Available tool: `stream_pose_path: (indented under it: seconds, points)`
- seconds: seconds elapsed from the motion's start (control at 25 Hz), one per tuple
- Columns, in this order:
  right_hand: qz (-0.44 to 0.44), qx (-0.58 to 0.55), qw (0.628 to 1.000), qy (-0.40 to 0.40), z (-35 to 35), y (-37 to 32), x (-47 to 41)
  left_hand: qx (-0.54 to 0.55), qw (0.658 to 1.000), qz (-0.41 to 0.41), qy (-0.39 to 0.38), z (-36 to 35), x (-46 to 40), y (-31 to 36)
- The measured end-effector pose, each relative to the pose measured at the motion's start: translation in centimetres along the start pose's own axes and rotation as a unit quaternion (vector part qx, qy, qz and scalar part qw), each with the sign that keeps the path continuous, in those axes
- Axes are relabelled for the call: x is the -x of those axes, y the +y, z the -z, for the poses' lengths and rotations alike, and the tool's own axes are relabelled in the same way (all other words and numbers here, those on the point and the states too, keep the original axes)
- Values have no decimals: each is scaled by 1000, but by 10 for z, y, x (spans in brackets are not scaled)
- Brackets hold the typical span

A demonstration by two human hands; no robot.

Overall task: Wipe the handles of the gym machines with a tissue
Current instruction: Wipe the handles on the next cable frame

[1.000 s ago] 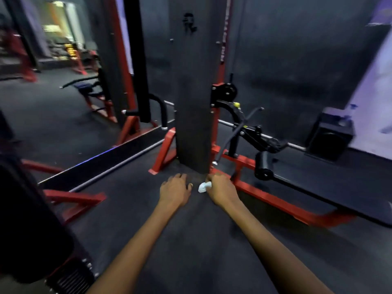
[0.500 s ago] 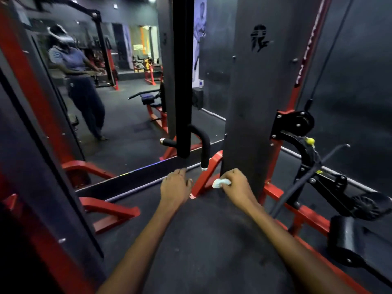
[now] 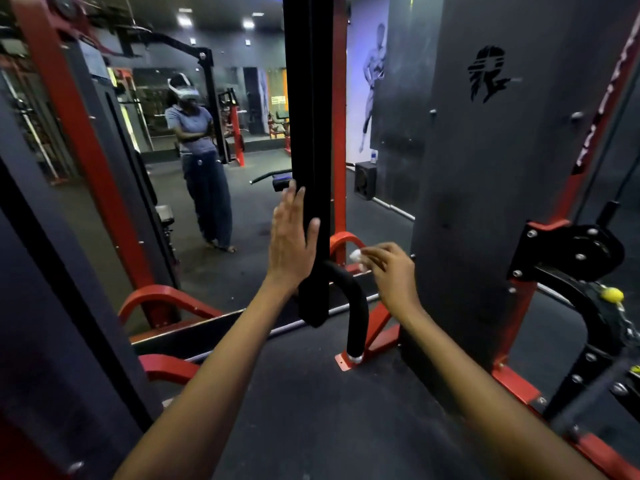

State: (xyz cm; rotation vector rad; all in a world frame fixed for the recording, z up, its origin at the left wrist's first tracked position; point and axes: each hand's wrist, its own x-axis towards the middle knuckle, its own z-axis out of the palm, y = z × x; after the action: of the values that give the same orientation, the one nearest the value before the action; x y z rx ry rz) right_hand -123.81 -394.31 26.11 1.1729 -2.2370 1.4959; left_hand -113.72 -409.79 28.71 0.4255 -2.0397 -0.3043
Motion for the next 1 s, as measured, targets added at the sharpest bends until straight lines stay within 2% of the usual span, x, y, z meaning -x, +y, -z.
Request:
stream_pose_path:
  seconds: [0.08, 0.16, 0.2, 0.4, 0.56, 0.68, 0.72, 0.88, 1.0]
  points:
    - [49, -21, 994, -94, -24, -10, -33, -2, 997, -72, 38, -25, -26, -9]
    - [129, -13, 980, -154, -41, -5, -44, 3, 991, -105, 79, -45, -31, -19]
    - [143, -23, 977, -158, -45, 5, -43, 12, 989, -111, 99, -52, -32, -23]
    - [92, -80, 985, -124, -5, 58, 23, 30, 980, -128, 151, -67, -33, -32]
    - [89, -76, 988, -96, -15, 43, -22, 38, 977, -135, 159, -73, -33, -34]
    - [138, -53, 974, -170, -45, 17, -47, 42, 976, -144, 156, -74, -35, -36]
    - [161, -43, 971, -171, -48, 19, -38, 43, 976, -145, 153, -74, -35, -37]
    - [218, 7, 967, -128, -11, 50, 27, 50, 976, -148, 151, -73, -33, -36]
    - [183, 6, 978, -98, -3, 47, 24, 51, 975, -153, 151, -74, -34, -38]
